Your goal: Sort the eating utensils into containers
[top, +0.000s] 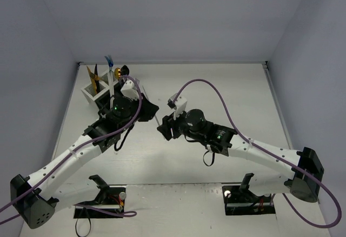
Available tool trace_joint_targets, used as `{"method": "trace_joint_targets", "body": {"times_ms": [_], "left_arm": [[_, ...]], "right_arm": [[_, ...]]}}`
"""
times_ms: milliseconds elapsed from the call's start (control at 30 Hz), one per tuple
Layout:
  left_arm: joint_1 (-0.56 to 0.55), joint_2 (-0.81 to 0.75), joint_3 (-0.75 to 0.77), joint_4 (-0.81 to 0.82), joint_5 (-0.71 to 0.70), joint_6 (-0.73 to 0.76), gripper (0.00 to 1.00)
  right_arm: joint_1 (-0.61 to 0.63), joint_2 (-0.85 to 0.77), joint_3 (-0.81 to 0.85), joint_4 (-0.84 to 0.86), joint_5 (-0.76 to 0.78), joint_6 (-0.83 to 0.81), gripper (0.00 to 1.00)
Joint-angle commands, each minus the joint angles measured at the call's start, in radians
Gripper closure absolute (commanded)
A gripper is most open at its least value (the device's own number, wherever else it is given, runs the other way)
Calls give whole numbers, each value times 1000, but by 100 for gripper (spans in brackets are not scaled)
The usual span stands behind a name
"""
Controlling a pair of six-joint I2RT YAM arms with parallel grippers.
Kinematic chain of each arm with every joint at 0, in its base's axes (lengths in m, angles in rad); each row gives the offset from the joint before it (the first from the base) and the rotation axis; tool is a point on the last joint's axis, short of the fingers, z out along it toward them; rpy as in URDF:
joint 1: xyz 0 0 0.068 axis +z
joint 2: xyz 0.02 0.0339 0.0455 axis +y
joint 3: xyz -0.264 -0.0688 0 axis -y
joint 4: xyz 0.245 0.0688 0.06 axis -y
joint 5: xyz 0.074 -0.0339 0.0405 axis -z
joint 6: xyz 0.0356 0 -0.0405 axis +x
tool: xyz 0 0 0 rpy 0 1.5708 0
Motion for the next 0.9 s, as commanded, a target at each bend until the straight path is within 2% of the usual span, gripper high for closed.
{"method": "trace_joint_targets", "body": {"times_ms": [0, 33, 133, 200, 367, 533, 767, 867], "left_arm": [[8, -44, 73, 15, -158, 134, 100], [9, -45, 92, -3, -193, 185, 100], [33, -35, 144, -53, -367, 338, 100], [69, -14, 173, -34, -415, 439, 100], [323, 61, 228, 58, -379, 556, 100], [459, 181, 248, 222, -343, 633, 100], [503, 347, 235, 361, -362, 667, 100], [511, 375, 208, 375, -387, 659, 93]], "right_arm": [[4, -47, -15, 74, 38, -2, 45], [4, -57, -25, 73, 57, 0, 39], [0, -98, -54, 62, 108, 1, 33], [-6, -124, -84, 49, 135, 3, 32], [-16, -235, -133, 1, 184, 0, 29], [-21, -319, -172, -53, 221, 1, 28], [-30, -414, -204, -129, 285, 4, 27], [-33, -452, -212, -154, 307, 3, 25]]}}
